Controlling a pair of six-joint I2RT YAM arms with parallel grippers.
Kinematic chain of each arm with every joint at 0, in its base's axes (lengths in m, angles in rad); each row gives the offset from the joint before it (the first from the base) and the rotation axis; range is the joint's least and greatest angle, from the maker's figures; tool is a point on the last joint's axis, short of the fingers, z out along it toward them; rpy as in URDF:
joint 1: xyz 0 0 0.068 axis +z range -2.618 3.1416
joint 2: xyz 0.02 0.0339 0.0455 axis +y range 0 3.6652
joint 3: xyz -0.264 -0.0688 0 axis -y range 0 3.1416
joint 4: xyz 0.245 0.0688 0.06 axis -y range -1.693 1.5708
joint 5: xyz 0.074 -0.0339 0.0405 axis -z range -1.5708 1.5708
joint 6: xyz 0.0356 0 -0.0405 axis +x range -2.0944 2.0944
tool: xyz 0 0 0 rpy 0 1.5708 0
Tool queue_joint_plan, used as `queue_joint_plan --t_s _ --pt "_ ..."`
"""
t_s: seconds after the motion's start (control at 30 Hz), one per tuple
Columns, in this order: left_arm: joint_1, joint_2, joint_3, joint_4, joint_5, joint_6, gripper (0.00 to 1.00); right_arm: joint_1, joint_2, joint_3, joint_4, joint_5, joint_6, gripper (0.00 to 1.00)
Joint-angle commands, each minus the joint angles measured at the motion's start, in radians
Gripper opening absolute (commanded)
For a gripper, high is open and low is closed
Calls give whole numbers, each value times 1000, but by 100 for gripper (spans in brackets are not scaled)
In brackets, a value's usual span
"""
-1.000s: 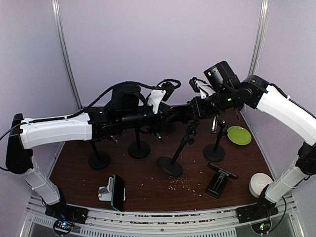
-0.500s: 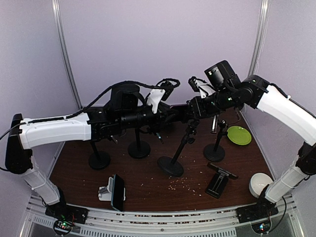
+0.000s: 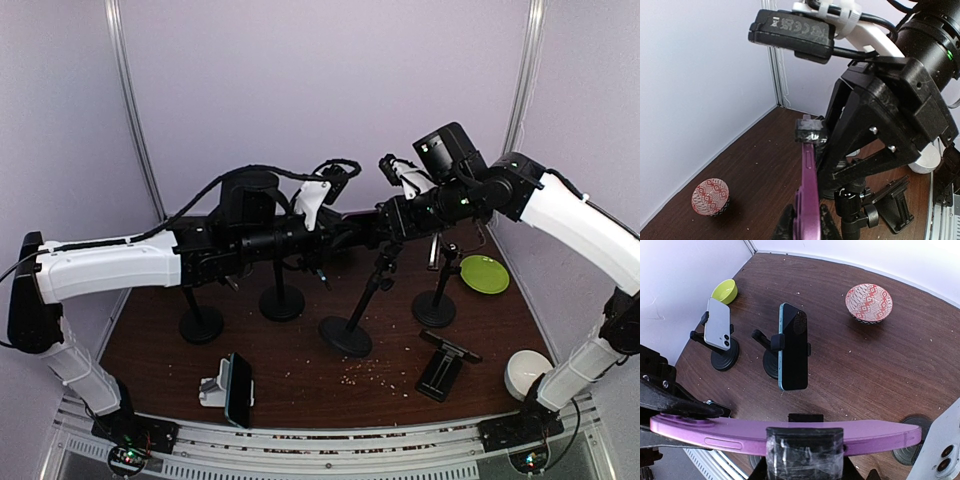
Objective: Remove the phone from the phone stand
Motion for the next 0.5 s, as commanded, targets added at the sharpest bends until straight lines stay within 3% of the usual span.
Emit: queue_joint_plan --t_s 0.0,0.33,0.47 --pt "-2 -55 -11 66 6 -4 0 2 -52 20 79 17 1 0" --pt "-2 -58 4 27 10 -4 0 -1 1 87 -28 96 8 0" --pt "-1 -67 -1 25 -8 -9 0 -1 -7 42 1 144 19 0"
